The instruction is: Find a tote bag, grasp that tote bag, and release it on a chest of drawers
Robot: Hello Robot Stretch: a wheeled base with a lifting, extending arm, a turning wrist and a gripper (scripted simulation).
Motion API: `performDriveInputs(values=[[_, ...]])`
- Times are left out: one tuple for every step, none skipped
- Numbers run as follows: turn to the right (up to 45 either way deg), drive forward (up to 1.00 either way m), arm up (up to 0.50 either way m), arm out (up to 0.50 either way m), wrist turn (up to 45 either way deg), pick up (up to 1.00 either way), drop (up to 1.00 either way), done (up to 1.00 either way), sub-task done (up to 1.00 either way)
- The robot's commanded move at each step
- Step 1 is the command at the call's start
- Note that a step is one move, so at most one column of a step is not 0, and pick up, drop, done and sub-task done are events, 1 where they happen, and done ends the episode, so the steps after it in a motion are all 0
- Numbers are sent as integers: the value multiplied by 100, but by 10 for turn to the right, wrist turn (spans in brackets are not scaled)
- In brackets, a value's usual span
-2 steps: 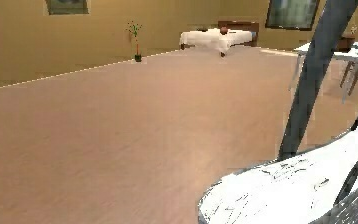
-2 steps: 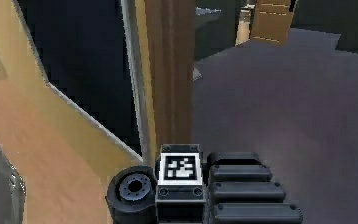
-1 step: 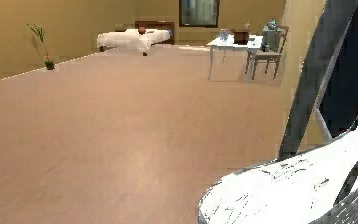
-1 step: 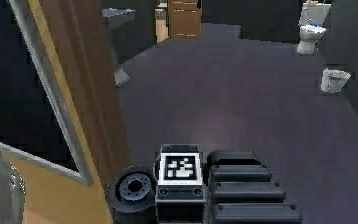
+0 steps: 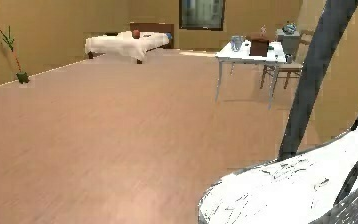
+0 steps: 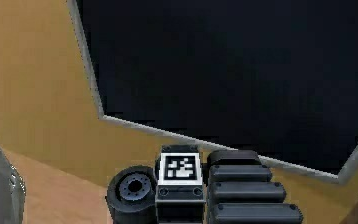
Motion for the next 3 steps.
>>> performDriveInputs(values=[[0,100,0,0,0,0,0,0,0],[0,100,0,0,0,0,0,0,0],[0,100,0,0,0,0,0,0,0]])
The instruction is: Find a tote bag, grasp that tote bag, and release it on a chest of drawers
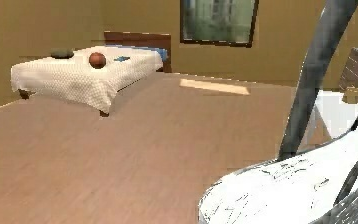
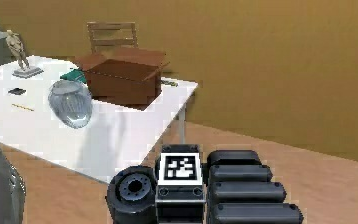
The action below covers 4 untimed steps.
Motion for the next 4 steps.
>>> performDriveInputs(values=[[0,15,0,0,0,0,0,0,0],[210,0,0,0,0,0,0,0,0],[0,100,0,0,0,0,0,0,0],[0,100,0,0,0,0,0,0,0]])
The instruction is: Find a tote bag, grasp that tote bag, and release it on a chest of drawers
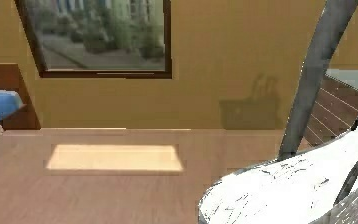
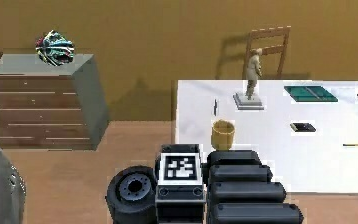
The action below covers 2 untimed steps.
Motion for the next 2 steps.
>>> performDriveInputs(values=[[120,0,0,0,0,0,0,0,0],[0,10,0,0,0,0,0,0,0]])
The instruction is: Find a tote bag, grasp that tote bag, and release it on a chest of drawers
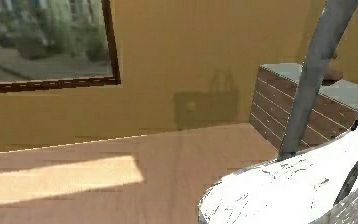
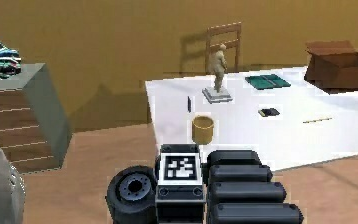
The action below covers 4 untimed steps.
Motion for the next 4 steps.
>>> performDriveInputs(values=[[180,0,0,0,0,0,0,0,0],[30,0,0,0,0,0,0,0,0],[0,100,0,0,0,0,0,0,0],[0,70,0,0,0,0,0,0,0]])
